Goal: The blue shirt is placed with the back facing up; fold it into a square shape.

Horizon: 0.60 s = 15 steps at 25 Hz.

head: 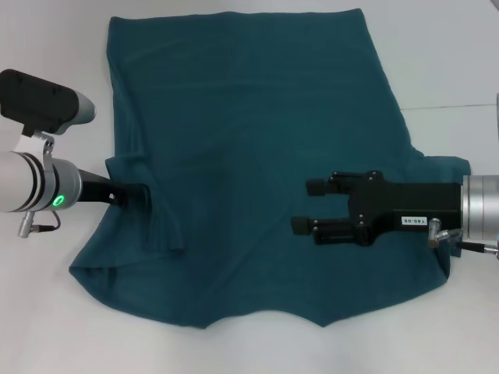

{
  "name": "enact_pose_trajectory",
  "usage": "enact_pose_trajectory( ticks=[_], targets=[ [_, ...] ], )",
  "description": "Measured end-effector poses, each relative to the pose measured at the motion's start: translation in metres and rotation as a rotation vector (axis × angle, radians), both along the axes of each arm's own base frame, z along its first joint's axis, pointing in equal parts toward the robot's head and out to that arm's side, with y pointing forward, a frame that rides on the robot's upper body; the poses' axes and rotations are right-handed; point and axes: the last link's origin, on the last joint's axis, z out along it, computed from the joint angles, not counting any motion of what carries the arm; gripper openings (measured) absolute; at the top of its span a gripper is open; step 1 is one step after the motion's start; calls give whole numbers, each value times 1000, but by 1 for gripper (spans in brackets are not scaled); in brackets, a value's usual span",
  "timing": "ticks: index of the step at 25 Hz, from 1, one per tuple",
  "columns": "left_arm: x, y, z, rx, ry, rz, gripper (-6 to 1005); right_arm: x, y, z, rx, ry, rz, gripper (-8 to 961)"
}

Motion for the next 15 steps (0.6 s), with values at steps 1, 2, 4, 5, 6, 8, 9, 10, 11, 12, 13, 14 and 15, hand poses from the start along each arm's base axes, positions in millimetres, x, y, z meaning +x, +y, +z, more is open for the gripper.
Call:
enact_pose_trajectory(
  ticks=[1, 2, 4, 5, 6, 8, 9, 10, 11, 12, 13, 14, 15],
  targets=[
    [-1, 0, 1, 2, 6, 2, -3, 0, 0, 0, 0, 0, 0, 829],
    [-2, 0, 2, 4, 11, 5, -2, 0, 0, 0, 1, 0, 0, 829],
    [-5, 0, 5, 8, 22, 13, -1, 0, 0, 0, 3, 1, -2, 829],
    [-7, 0, 6, 11, 27, 18, 0, 1, 0, 1, 4, 2, -3, 829],
    [-9, 0, 7, 13, 28, 24, 1, 1, 0, 1, 5, 2, -3, 829],
    [-11, 0, 9, 18, 27, 34, 1, 1, 0, 1, 6, 2, -2, 829],
    [-12, 0, 10, 22, 27, 39, 1, 0, 0, 0, 6, 2, 0, 830],
    [-13, 0, 10, 24, 28, 42, 1, 0, 1, 0, 5, 2, 2, 830],
    [-14, 1, 10, 24, 32, 43, 1, -1, 1, -1, 4, 3, 4, 830],
    [-13, 1, 9, 22, 37, 43, 1, -1, 1, -1, 3, 4, 5, 830],
    [-13, 2, 8, 17, 43, 42, 1, -2, 1, -2, 2, 6, 6, 830],
    [-12, 2, 7, 13, 49, 40, 1, -2, 1, -3, 1, 7, 5, 830],
    [-10, 3, 5, 9, 55, 38, 1, -2, 1, -3, 0, 8, 4, 830]
  ],
)
